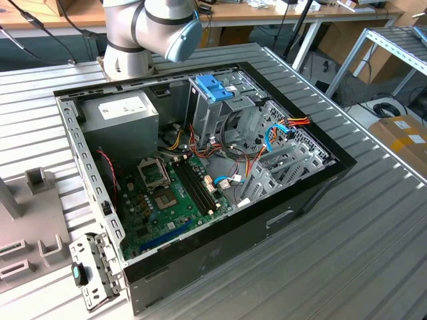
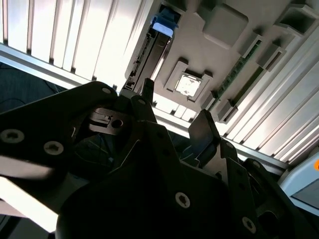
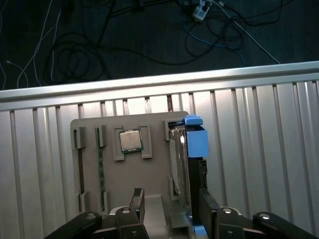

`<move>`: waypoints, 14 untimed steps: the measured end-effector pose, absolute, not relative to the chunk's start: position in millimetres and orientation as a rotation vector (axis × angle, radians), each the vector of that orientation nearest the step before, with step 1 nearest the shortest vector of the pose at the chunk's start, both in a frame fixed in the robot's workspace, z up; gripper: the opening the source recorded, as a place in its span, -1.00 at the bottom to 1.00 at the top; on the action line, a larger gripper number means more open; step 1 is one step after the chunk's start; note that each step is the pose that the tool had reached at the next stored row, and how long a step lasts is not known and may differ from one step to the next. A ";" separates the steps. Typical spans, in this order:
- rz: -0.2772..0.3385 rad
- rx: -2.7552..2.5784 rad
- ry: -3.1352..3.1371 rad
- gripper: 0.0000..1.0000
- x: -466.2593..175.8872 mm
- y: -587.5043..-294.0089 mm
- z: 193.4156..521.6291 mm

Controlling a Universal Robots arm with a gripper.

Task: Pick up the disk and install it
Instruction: 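Pick up the disk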

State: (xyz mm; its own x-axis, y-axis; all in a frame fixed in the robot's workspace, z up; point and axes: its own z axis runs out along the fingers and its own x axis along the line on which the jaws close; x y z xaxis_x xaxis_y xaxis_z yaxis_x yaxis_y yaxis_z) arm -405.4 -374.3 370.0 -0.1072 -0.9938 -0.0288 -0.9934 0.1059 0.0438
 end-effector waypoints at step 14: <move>-0.081 2.094 -2.330 0.11 -415.8 -362.4 363.2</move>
State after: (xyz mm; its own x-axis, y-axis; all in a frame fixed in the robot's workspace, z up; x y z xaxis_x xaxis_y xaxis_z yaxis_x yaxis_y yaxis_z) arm -415.8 -362.4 363.2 -0.1072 -0.9938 -0.0287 -0.9934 0.1059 0.0440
